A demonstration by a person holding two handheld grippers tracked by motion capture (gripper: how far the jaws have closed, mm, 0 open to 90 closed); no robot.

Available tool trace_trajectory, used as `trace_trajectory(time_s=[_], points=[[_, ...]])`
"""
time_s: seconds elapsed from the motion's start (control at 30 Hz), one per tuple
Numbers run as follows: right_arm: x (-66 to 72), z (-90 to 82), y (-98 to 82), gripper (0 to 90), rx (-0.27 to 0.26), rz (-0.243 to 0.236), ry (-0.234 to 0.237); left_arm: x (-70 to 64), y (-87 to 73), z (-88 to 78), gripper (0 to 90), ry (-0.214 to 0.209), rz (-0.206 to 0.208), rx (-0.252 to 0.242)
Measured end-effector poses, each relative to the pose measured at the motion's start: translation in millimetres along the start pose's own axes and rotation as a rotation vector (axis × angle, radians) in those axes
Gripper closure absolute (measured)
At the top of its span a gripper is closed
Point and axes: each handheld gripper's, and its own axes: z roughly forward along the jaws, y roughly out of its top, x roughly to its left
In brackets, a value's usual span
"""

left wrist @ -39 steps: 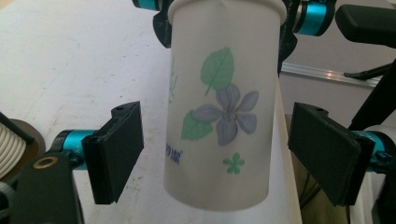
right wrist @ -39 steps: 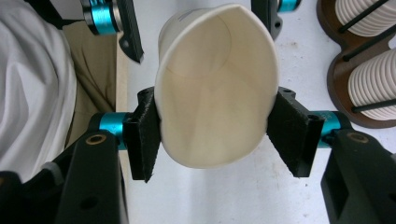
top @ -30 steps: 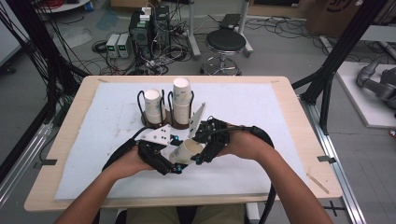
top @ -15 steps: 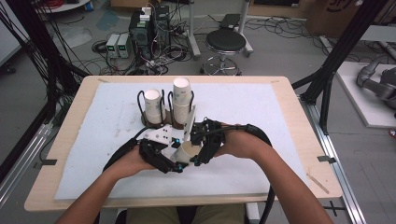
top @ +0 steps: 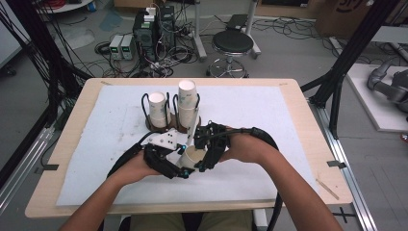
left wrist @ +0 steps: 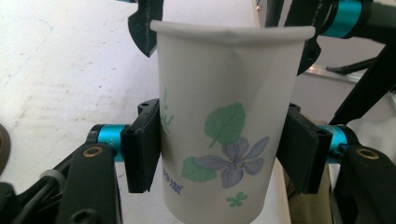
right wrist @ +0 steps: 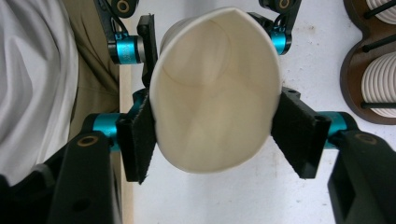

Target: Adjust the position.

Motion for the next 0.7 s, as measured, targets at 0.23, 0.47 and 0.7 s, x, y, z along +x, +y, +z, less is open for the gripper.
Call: trace_trajectory(time_s=[0.23,0.47,0.7], points=[[-4.7,-5.5,-4.0,26.1,-0.106,0.047,0.013,1.7,-3.0,-3.8,33.7,0.007,-0.025,-0.041],[-10.0,-12.7,-29.6,21.8,-0.34,0.129,-0.007,5.5,-17.3,-9.3,32.7,0.036,-0.077,-0.107],[-6.5,-8.9,-61.9,21.7,-0.505,0.198,-0.024,8.3,-34.2,-15.7,32.4,0.092,-0.108,-0.183]])
